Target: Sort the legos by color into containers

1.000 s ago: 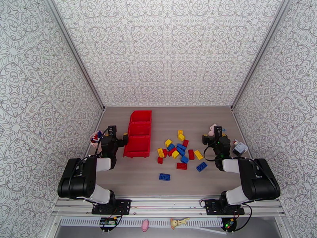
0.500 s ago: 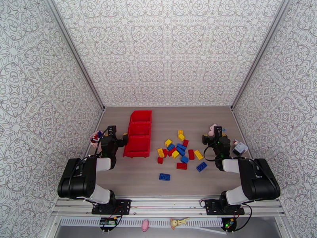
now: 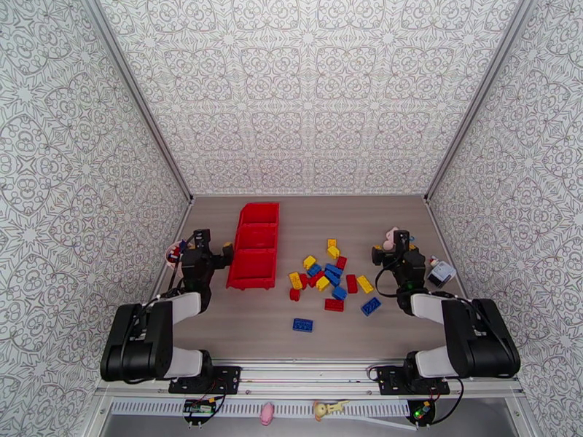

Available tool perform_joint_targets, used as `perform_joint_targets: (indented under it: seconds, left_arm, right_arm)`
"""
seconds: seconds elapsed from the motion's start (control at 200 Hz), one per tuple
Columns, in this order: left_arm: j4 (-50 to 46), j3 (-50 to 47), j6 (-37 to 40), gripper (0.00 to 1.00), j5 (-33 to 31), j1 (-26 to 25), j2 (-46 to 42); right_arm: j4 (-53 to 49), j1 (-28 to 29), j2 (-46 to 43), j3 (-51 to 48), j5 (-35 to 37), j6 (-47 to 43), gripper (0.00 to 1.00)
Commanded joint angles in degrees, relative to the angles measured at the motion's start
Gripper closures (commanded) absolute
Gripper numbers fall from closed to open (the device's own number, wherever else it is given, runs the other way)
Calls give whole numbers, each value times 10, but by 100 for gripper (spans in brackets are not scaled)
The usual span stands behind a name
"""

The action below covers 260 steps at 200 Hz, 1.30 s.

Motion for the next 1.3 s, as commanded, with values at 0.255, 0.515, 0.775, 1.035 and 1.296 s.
perform_joint_targets:
  seconds: [0.255, 0.515, 0.775, 1.035, 1.296]
  left_arm:
    - [-361, 173, 99, 0, 100, -76, -146]
    - [-605, 359, 328, 0, 88, -170, -89]
    - [-821, 489, 462, 0, 99, -210, 28]
    - [-901, 560, 522, 7, 41, -231, 159]
    - [-943, 627, 551, 16, -13, -220, 277]
  right_arm:
    - [-206, 76, -184, 30, -68, 10, 0]
    - [-281, 155, -223, 84, -161, -19, 0]
    - [-278, 200, -205, 120, -266, -42, 1]
    - [-276, 225, -164, 130, -356, -38, 0]
    - [-275, 234, -148, 139, -377, -38, 1]
